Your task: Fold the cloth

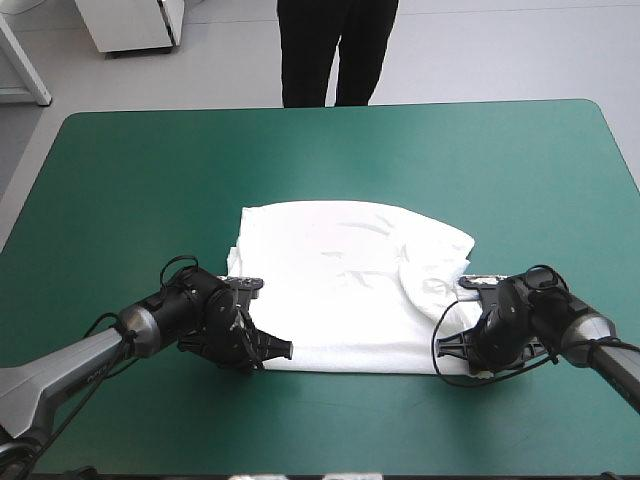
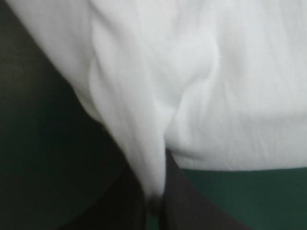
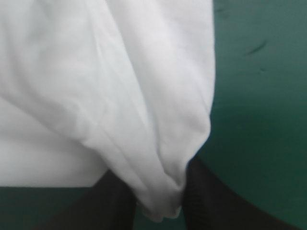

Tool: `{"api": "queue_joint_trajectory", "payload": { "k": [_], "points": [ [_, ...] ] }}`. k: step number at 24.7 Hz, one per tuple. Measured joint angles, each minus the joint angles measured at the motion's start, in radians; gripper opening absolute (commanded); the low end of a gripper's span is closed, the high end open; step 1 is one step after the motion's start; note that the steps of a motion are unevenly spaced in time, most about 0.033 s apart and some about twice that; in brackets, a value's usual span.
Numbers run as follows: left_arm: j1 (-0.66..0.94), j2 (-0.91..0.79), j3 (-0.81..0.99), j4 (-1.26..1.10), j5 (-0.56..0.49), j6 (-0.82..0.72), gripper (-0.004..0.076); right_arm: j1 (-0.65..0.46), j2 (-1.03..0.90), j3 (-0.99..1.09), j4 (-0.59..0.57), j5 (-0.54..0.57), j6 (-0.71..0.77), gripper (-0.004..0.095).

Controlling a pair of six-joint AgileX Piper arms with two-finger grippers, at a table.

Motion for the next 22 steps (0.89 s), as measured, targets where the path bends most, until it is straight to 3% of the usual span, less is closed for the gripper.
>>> {"api": "queue_joint_trajectory", "payload": {
  "k": [6, 11, 18, 22],
  "points": [
    [0.000, -0.006, -0.016, 0.003, 0.014, 0.028, -0.0010, 0.000, -0.039, 0.000, 0.035, -0.002, 0.000, -0.0014],
    [0.001, 0.002, -0.076, 0.075, 0.056, 0.052, -0.0010, 0.000, -0.119, -0.061, 0.030, 0.072, -0.013, -0.0014],
    [0.001, 0.002, -0.285, 0.171, 0.128, 0.093, -0.0010, 0.000, -0.150, -0.242, 0.012, 0.130, -0.038, -0.0014],
    [0.002, 0.013, -0.430, 0.271, 0.127, 0.103, -0.0010, 0.000, -0.097, -0.382, -0.063, 0.114, -0.040, -0.0014]
  ]
}}
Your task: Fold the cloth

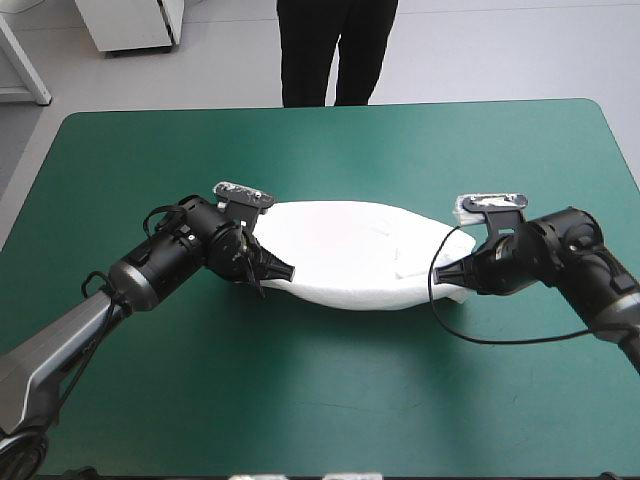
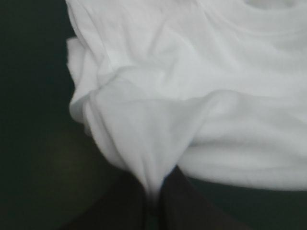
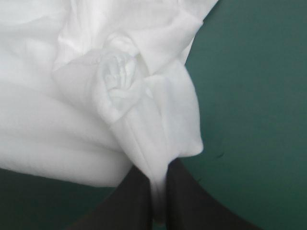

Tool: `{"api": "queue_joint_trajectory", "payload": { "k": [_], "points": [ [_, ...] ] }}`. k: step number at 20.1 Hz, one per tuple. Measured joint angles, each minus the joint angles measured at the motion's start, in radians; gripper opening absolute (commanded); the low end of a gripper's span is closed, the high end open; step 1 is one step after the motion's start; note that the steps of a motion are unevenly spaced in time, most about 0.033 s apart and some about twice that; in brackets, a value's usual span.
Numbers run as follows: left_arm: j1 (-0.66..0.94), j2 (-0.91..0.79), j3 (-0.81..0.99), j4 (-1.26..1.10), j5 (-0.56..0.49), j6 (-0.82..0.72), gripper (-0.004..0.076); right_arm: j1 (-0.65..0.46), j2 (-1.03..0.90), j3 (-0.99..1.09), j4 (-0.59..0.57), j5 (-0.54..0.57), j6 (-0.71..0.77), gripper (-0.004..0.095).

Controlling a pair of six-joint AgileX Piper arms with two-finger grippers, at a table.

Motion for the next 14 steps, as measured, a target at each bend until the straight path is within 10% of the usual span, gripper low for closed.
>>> {"api": "queue_joint_trajectory", "payload": {
  "k": [14],
  "points": [
    [0.201, 0.466, -0.518, 0.036, -0.007, 0.123, -0.0010, -0.122, 0.589, -0.538, -0.021, -0.070, -0.026, -0.0014]
  ]
}}
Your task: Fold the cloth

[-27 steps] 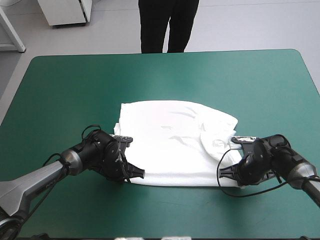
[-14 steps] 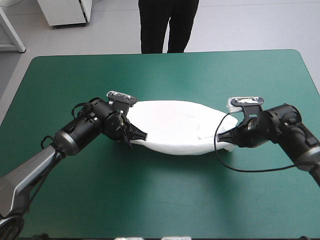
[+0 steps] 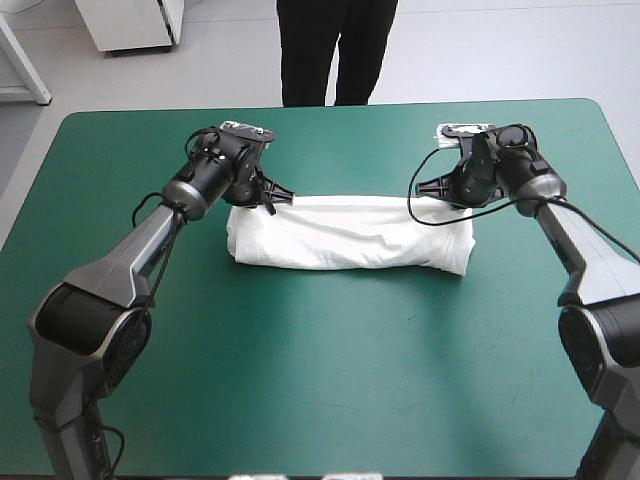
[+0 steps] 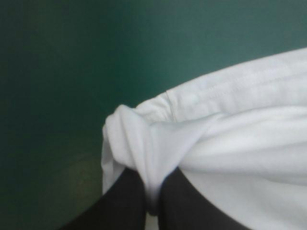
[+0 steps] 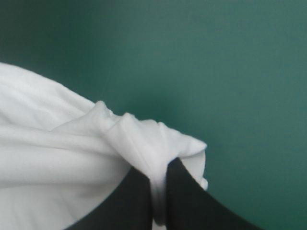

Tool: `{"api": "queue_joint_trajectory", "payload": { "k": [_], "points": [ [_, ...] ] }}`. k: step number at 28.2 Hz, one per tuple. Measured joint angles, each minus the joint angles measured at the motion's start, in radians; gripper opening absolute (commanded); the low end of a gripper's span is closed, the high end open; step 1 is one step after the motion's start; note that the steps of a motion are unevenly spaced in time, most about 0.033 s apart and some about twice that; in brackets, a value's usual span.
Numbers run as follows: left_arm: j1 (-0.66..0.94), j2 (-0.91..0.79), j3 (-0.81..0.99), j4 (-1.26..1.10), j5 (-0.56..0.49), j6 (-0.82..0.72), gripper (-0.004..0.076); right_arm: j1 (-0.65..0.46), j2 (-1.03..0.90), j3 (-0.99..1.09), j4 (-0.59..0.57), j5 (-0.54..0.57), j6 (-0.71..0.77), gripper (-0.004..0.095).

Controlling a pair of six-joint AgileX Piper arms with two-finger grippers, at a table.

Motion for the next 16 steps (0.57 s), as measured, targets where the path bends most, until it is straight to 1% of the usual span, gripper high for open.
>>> {"api": "queue_joint_trajectory", "payload": {
  "k": [4, 11, 13, 14, 16],
  "points": [
    [0.007, 0.097, -0.066, 0.001, 0.018, 0.033, -0.0010, -0.014, 0.083, -0.069, 0.045, -0.001, -0.028, -0.0014],
    [0.007, 0.184, -0.084, -0.017, 0.013, 0.043, -0.0008, -0.015, 0.164, -0.088, 0.104, 0.017, -0.056, -0.0007],
    [0.007, 0.184, -0.087, -0.020, 0.002, 0.046, 0.0011, -0.016, 0.179, -0.090, 0.106, 0.029, -0.057, 0.0046],
    [0.007, 0.184, -0.088, -0.022, -0.001, 0.046, 0.0040, -0.016, 0.182, -0.091, 0.106, 0.030, -0.058, 0.0098],
    [0.007, 0.184, -0.089, -0.030, -0.006, 0.046, 0.0133, -0.016, 0.184, -0.094, 0.107, 0.032, -0.064, 0.0237]
  ]
}}
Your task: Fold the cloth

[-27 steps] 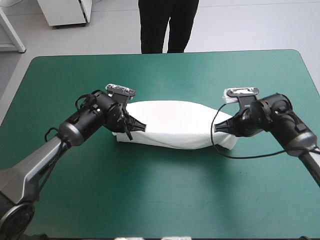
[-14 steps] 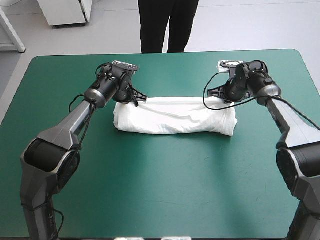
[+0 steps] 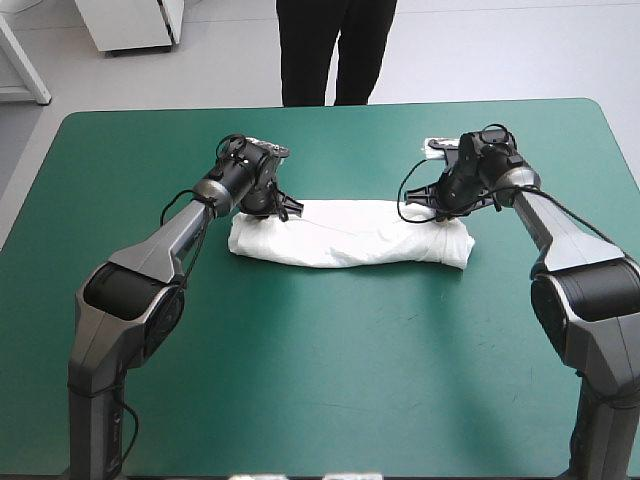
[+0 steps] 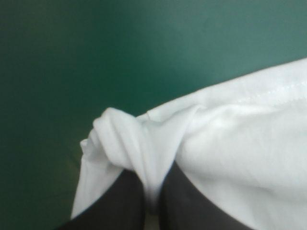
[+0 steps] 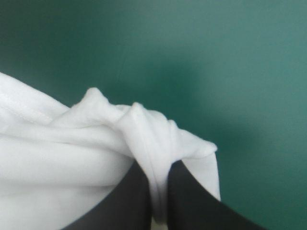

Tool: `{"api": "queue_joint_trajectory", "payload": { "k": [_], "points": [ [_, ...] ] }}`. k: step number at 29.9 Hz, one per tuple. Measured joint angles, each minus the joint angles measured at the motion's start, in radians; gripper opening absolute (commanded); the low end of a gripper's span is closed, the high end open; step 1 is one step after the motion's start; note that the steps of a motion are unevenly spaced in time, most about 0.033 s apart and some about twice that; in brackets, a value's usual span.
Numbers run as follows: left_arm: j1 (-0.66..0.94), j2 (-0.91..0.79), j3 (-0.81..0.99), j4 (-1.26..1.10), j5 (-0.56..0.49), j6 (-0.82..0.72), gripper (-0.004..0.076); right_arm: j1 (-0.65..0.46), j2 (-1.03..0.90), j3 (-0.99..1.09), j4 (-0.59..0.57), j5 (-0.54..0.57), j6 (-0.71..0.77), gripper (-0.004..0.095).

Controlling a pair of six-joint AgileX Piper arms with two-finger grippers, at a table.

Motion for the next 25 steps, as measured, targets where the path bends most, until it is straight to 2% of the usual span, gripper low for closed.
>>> {"api": "queue_joint_trajectory", "payload": {
  "k": [4, 6, 8, 12, 13, 15, 18, 19, 25],
  "points": [
    [0.000, 0.000, 0.000, -0.005, 0.001, 0.000, 0.0351, -0.001, 0.001, 0.000, 0.039, 0.014, -0.030, 0.0512],
    [0.000, -0.002, -0.002, -0.006, 0.009, 0.003, 0.0433, -0.001, 0.001, 0.000, 0.059, 0.020, -0.039, 0.0574],
    [0.000, -0.005, -0.016, -0.006, 0.032, 0.007, 0.0472, -0.001, -0.007, 0.000, 0.069, 0.022, -0.043, 0.0576],
    [0.000, -0.030, -0.061, -0.006, 0.073, 0.008, 0.0471, -0.001, -0.044, -0.014, 0.069, 0.028, -0.046, 0.0555],
    [0.000, -0.041, -0.073, -0.006, 0.074, 0.008, 0.0461, -0.001, -0.058, -0.020, 0.070, 0.029, -0.046, 0.0548],
    [0.000, -0.062, -0.096, -0.008, 0.076, 0.008, 0.0375, -0.001, -0.088, -0.032, 0.066, 0.032, -0.046, 0.0538],
    [0.000, -0.088, -0.122, -0.013, 0.077, 0.009, 0.0031, -0.001, -0.129, -0.040, 0.051, 0.040, -0.046, 0.0518],
    [0.000, -0.094, -0.127, -0.017, 0.077, 0.011, 0.0001, -0.001, -0.139, -0.040, 0.044, 0.047, -0.045, 0.0512],
    [-0.011, -0.123, -0.131, -0.148, 0.084, 0.077, -0.0010, -0.003, -0.194, -0.040, 0.032, 0.105, -0.023, 0.0508]
  ]
}}
